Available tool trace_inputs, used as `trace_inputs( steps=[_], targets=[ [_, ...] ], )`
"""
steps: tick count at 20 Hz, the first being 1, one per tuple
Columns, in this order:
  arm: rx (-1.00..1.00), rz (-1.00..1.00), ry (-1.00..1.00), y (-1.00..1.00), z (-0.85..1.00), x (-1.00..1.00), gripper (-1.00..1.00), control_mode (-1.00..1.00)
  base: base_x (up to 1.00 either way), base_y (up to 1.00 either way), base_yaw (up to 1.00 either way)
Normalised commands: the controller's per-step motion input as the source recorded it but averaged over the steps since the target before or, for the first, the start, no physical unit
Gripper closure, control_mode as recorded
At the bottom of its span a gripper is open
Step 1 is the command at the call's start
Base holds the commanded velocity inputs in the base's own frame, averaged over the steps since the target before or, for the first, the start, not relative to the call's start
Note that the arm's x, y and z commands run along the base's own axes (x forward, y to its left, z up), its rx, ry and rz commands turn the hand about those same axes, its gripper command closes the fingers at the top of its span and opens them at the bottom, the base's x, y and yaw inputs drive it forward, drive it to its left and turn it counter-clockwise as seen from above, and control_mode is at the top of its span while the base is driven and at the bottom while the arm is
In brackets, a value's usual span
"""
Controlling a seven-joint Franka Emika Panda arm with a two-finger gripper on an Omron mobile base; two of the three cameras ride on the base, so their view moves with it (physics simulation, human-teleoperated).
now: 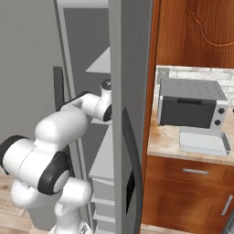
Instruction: Take the avocado and onion out of the freezer and place them in the tupperware container on the counter. Then put the tupperware containing the vegetables back in the freezer.
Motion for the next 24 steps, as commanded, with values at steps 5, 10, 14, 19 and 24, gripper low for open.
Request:
trace_inputs(
  steps=[5, 10, 14, 19, 24],
  targets=[
    [0.00, 0.00, 0.00, -0.01, -0.15, 0.36, -1.00, -1.00, 0.00, 0.00, 0.00],
    [0.00, 0.00, 0.00, -0.06, -0.12, 0.27, -1.00, -1.00, 0.00, 0.00, 0.00],
    [0.00, 0.00, 0.00, -0.12, -0.09, 0.25, -1.00, -1.00, 0.00, 0.00, 0.00],
    [0.00, 0.00, 0.00, -0.04, -0.17, 0.22, -1.00, -1.00, 0.00, 0.00, 0.00],
    [0.00, 0.00, 0.00, -0.02, -0.16, 0.16, -1.00, -1.00, 0.00, 0.00, 0.00]
  ],
)
